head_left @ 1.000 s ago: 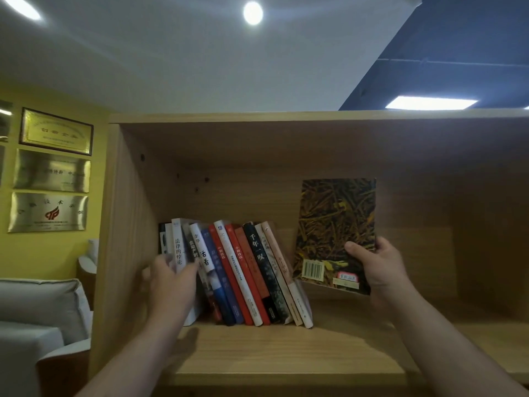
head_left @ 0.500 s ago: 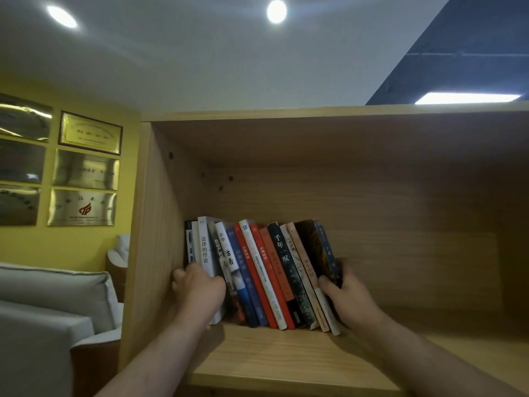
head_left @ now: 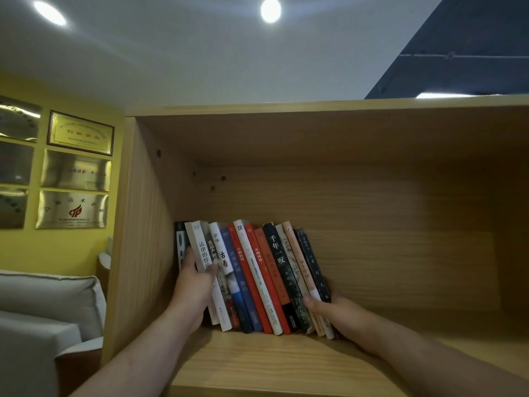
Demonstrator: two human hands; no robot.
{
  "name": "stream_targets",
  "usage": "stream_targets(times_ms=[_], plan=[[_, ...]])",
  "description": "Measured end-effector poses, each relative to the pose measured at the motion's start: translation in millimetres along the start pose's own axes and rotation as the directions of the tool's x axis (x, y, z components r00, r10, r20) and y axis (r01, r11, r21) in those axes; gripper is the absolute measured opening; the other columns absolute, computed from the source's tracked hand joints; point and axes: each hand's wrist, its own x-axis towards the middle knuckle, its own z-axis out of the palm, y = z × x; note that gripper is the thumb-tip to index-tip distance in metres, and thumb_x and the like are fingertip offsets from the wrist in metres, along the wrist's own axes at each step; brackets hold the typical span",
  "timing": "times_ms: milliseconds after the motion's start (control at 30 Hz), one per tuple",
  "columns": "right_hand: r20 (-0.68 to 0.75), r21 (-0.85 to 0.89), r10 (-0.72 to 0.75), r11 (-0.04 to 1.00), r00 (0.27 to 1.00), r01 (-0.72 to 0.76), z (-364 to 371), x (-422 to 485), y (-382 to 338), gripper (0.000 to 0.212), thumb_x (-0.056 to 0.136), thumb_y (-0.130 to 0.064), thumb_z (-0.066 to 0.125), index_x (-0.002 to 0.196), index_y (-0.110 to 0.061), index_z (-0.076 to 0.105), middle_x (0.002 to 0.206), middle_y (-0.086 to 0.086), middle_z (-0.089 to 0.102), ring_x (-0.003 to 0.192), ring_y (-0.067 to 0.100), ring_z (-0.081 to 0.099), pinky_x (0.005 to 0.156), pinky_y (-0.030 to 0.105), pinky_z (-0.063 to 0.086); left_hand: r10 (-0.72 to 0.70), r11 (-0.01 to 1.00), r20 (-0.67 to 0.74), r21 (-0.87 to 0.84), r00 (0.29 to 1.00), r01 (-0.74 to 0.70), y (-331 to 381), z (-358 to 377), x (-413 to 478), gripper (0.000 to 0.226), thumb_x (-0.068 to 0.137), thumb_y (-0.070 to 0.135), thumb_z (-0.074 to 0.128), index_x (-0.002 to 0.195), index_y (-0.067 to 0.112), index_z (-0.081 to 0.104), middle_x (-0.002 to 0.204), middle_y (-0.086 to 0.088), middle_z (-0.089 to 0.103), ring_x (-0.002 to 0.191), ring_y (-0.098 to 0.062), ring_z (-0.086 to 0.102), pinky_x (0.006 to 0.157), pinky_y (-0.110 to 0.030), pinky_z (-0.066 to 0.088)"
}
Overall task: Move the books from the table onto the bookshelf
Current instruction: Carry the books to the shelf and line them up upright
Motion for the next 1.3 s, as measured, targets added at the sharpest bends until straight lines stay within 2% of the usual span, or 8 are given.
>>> stream_targets(times_ms=[167,333,567,667,1000,1133,1233,1300], plan=[[0.041,0.026,0.013,1.000,0.999,-0.014,7,8,0,0.077,0.100,-0.049,0.056,0.162,-0.037,0.012,0.155,-0.002,0.050,0.139,0.020,0.050,0.121,0.043,0.034,0.122,0.991,0.036,0.047,0.992,-0.124,5,5,6,0.066,0.101,0.005,0.053,0.152,0.042,0.033,0.129,0.004,0.061,0.098,-0.011,0.062,0.067,-0.034,0.052],[0.071,-0.005,-0.005,1.000,0.997,0.006,26,16,-13,0.075,0.105,-0.047,0.046,0.163,-0.034,0.000,0.160,0.000,0.044,0.145,0.022,0.045,0.120,0.040,0.032,0.196,0.966,-0.005,0.175,0.981,-0.192,4,-3,15,0.068,0.100,0.003,0.053,0.155,0.037,0.031,0.136,0.006,0.057,0.122,-0.020,0.057,0.093,-0.042,0.053],[0.080,-0.035,-0.024,0.999,0.996,0.027,38,24,-15,0.085,0.103,-0.052,0.046,0.163,-0.030,-0.010,0.162,0.002,0.042,0.146,0.022,0.043,0.120,0.040,0.030,0.342,0.898,-0.203,0.359,0.918,-0.255,-1,-15,6,0.040,0.094,0.016,0.068,0.133,0.017,0.059,0.122,-0.006,0.070,0.101,-0.019,0.066,0.065,-0.023,0.050],[0.072,-0.023,-0.024,0.999,0.997,0.026,38,22,-14,0.085,0.103,-0.053,0.046,0.163,-0.032,-0.010,0.163,0.002,0.039,0.148,0.023,0.041,0.121,0.041,0.029,0.329,0.888,-0.258,0.411,0.908,-0.205,1,-15,-6,0.040,0.098,0.022,0.064,0.137,0.016,0.057,0.126,-0.009,0.069,0.112,-0.028,0.067,0.083,-0.040,0.060],[0.047,-0.033,-0.044,0.998,0.998,0.045,34,21,-10,0.071,0.099,-0.059,0.049,0.160,-0.035,0.021,0.158,0.000,0.047,0.144,0.022,0.045,0.122,0.046,0.032,0.544,0.800,-0.268,0.452,0.795,-0.394,28,-39,-80,0.026,0.099,0.018,0.059,0.125,0.015,0.060,0.111,-0.006,0.066,0.103,-0.024,0.061,0.065,-0.025,0.046],[0.029,0.181,-0.059,0.982,0.998,0.053,25,17,-8,0.063,0.101,-0.051,0.052,0.157,-0.035,0.029,0.132,-0.007,0.064,0.114,0.012,0.062,0.096,0.032,0.051,0.625,0.772,-0.293,0.367,0.724,-0.519,55,-40,-108,0.020,0.098,0.018,0.061,0.118,0.013,0.060,0.106,-0.001,0.061,0.097,-0.020,0.056,0.059,-0.019,0.039],[0.030,0.292,0.015,0.956,0.999,-0.023,16,12,-10,0.046,0.106,-0.047,0.045,0.149,-0.032,0.045,0.119,-0.003,0.067,0.102,0.015,0.064,0.070,0.025,0.050,0.519,0.854,-0.216,0.185,0.827,-0.487,62,-22,-110,0.009,0.099,0.025,0.059,0.108,0.026,0.060,0.101,0.007,0.065,0.092,-0.018,0.063,0.058,-0.026,0.046],[0.008,0.336,0.076,0.939,0.997,-0.074,16,9,-10,0.051,0.101,-0.059,0.046,0.141,-0.029,0.055,0.123,0.004,0.069,0.108,0.023,0.065,0.077,0.033,0.053,0.364,0.931,-0.117,0.009,0.924,-0.366,61,-8,-103,0.007,0.101,0.025,0.058,0.100,0.031,0.061,0.099,0.005,0.071,0.089,-0.021,0.069,0.061,-0.035,0.054]])
